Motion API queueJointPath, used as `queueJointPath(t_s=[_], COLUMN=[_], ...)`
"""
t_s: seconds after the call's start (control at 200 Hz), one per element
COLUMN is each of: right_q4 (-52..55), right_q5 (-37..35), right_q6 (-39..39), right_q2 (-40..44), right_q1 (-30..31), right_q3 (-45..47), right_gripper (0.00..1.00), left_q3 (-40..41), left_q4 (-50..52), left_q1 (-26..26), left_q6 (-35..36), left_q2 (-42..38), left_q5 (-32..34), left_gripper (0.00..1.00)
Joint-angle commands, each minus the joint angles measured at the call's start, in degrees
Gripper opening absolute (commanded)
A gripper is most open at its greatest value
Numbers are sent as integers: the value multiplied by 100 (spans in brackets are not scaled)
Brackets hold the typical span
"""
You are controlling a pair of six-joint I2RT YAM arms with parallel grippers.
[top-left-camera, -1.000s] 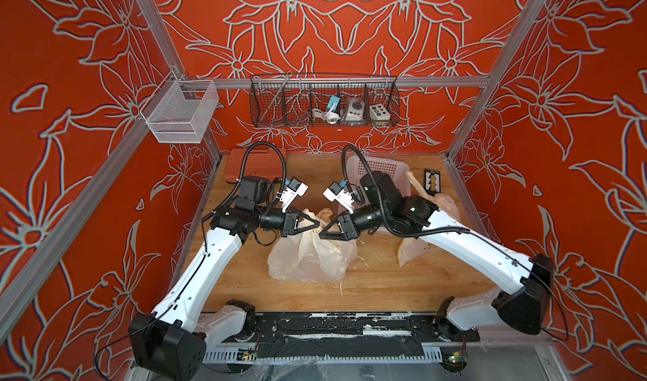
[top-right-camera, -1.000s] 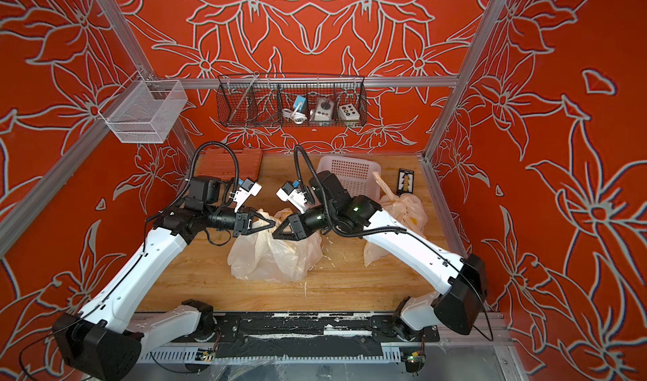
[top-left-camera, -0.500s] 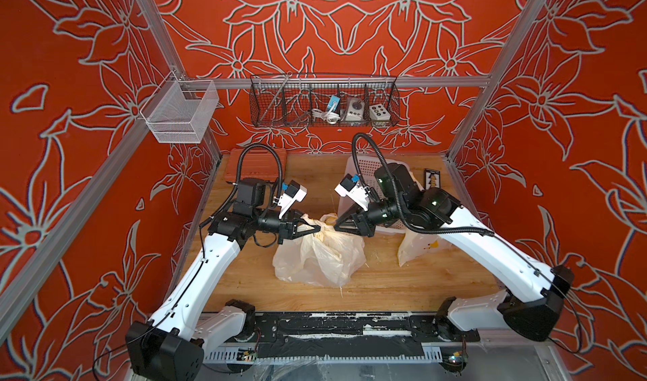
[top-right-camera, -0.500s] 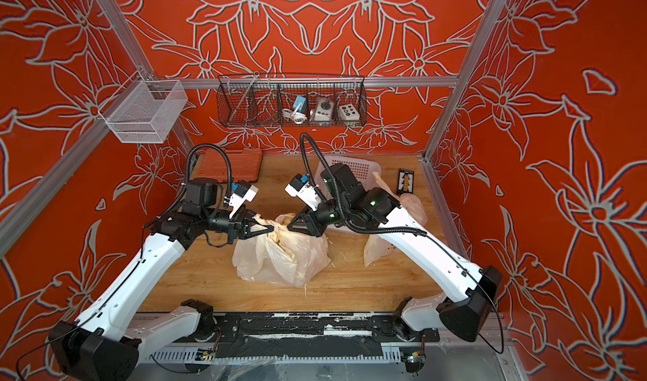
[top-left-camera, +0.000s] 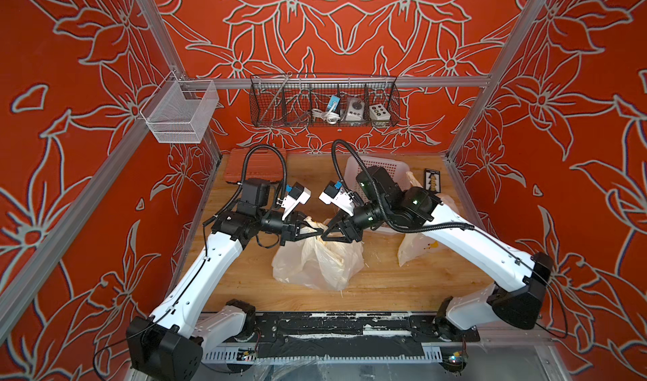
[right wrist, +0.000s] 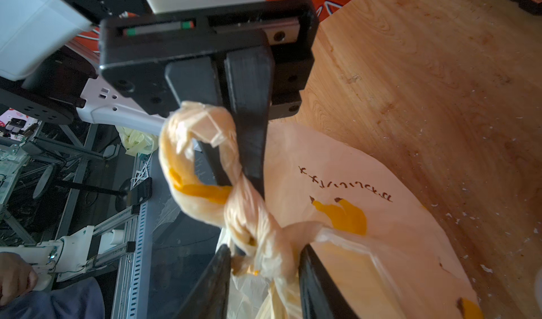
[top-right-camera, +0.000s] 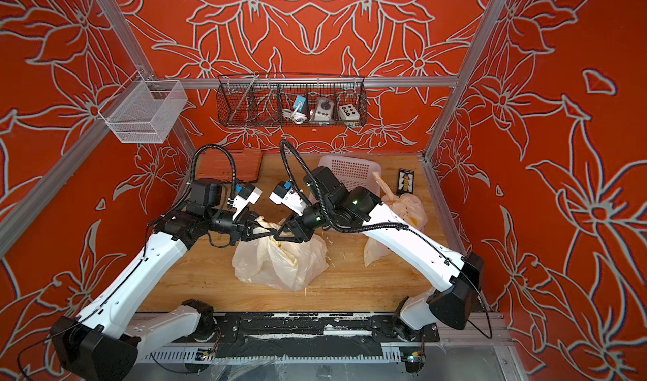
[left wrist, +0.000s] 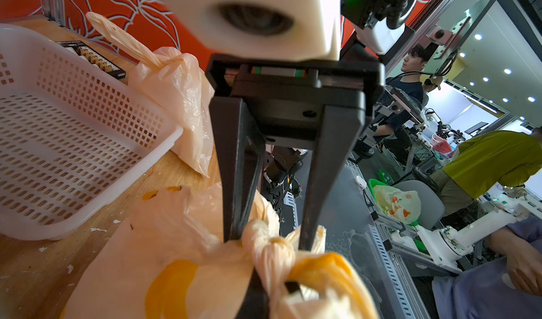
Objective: Place the peach into a plastic bag & tie a knot
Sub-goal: Cross the plastic bag at the center of the board.
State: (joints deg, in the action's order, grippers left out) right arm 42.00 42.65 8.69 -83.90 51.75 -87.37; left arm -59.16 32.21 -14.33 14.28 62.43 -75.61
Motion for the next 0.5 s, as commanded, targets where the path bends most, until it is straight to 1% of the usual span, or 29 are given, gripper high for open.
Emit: queueJointPath(t_s=[0.0, 0.19, 0.235, 0.345, 0.4, 0.435, 0.495], right_q4=[172, 86, 56, -54, -163, -247, -352], right_q5=[51, 120, 91, -44, -266, -454, -713], right_q6=[-206, -259, -275, -211, -131, -56, -23], right_q2=[-106, -259, -311, -446, -445, -430, -350], right_q1=[95, 124, 132, 180, 200, 196, 197], right_q3=[-131, -134, -131, -141, -80, -25, 117], right_gripper=[40, 38, 36, 26, 14, 7, 1], left_q3=[-184, -177, -175, -150, -89, -74, -38], left_q4=[47, 36, 4, -263, -518, -540, -487], left_q1=[-35, -103, -138, -179, -184, -184, -184], left_q6=[209, 235, 204, -77, -426, -527, -614], left_q2=[6, 65, 76, 79, 67, 52, 3], left_q5=[-164, -164, -152, -32, 83, 137, 210], left_gripper=[0, 0, 0, 0, 0, 0, 0])
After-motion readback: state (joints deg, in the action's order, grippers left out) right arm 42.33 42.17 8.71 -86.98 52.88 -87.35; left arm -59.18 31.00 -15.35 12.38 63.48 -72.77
